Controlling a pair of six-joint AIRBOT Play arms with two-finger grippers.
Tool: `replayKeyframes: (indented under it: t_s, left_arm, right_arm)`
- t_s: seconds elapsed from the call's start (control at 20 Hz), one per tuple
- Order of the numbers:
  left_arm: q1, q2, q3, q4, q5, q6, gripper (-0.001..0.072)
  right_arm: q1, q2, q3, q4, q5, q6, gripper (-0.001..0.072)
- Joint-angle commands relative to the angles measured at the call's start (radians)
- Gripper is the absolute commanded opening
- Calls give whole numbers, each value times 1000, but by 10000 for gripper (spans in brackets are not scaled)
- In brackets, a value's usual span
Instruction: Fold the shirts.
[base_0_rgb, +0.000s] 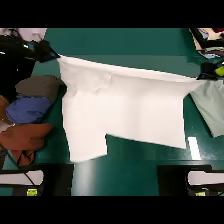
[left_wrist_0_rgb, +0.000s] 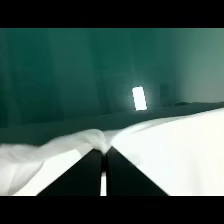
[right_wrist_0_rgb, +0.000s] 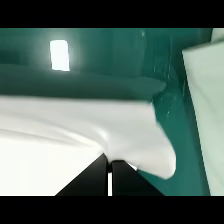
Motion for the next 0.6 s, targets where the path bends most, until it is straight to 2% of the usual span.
replayKeyframes:
  t_s: [0.0,0.05,0.15,0.35,0.45,0.55]
  left_arm:
    - [-30,-144,8,9,188,45,25]
    - [-37,-153,9,20,236,45,25]
    - [-40,-154,11,27,251,46,25]
    - [-32,-152,19,76,61,63,25]
    - [-48,-152,10,212,-14,2,24]
    - [-64,-152,-27,299,-23,-34,24]
  right_arm:
    - [19,-180,107,-18,-68,32,15]
    - [19,-208,151,-18,-68,39,15]
    - [19,-231,212,-19,-58,38,15]
    - [19,-195,210,-21,-40,36,15]
    - [21,-154,129,-23,-34,35,14]
    - [32,-100,5,-23,-63,35,14]
